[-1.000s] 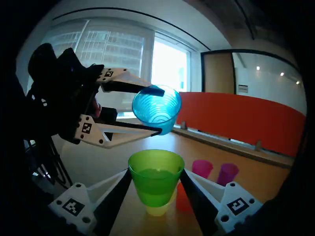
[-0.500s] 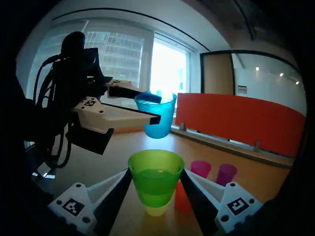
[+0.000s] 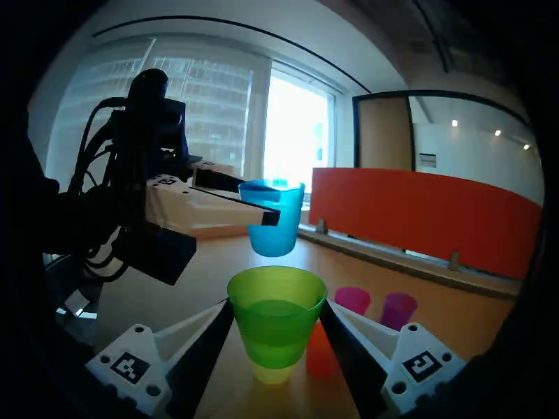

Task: Pour water

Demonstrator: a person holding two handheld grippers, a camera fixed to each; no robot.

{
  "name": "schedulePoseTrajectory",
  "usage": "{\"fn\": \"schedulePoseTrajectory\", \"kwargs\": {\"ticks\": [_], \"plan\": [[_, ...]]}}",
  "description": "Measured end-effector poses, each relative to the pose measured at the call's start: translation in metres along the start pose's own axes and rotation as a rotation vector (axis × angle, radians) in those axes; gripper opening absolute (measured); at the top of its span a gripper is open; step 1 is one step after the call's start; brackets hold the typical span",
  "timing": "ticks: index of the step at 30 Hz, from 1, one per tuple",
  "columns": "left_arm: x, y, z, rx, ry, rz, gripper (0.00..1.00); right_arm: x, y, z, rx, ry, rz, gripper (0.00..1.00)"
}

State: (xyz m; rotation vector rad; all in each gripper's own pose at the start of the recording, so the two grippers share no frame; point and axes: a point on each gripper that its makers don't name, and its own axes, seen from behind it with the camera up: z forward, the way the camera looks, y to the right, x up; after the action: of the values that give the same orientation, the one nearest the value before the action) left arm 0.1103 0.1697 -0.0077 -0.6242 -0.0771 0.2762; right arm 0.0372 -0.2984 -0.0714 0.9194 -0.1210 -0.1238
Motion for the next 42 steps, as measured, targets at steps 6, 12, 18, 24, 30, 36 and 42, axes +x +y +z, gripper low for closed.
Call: {"fn": "schedulePoseTrajectory", "kwargs": {"ticks": [6,12,18,24,30,36,42], "plan": [[-0.013,-0.004,0.006,-0.007,-0.03,-0.021,0.84,0.0,0.01,-0.003,-0.014,-0.007,0.01,0.9],[-0.026,-0.008,0.014,-0.016,-0.055,-0.045,0.84,-0.002,0.028,-0.01,-0.043,-0.022,-0.003,0.9],[-0.042,-0.01,0.026,-0.032,-0.095,-0.069,0.84,-0.005,0.048,-0.018,-0.071,-0.044,-0.019,0.9],[-0.061,-0.011,0.039,-0.049,-0.135,-0.084,0.84,-0.011,0.067,-0.027,-0.098,-0.064,-0.02,0.9],[-0.084,-0.011,0.051,-0.065,-0.18,-0.109,0.84,-0.02,0.082,-0.034,-0.119,-0.087,-0.019,0.9],[-0.105,-0.013,0.062,-0.072,-0.224,-0.131,0.84,-0.033,0.098,-0.04,-0.137,-0.118,-0.016,0.9],[-0.121,-0.015,0.068,-0.079,-0.258,-0.143,0.84,-0.045,0.11,-0.045,-0.144,-0.151,-0.013,0.9]]}}
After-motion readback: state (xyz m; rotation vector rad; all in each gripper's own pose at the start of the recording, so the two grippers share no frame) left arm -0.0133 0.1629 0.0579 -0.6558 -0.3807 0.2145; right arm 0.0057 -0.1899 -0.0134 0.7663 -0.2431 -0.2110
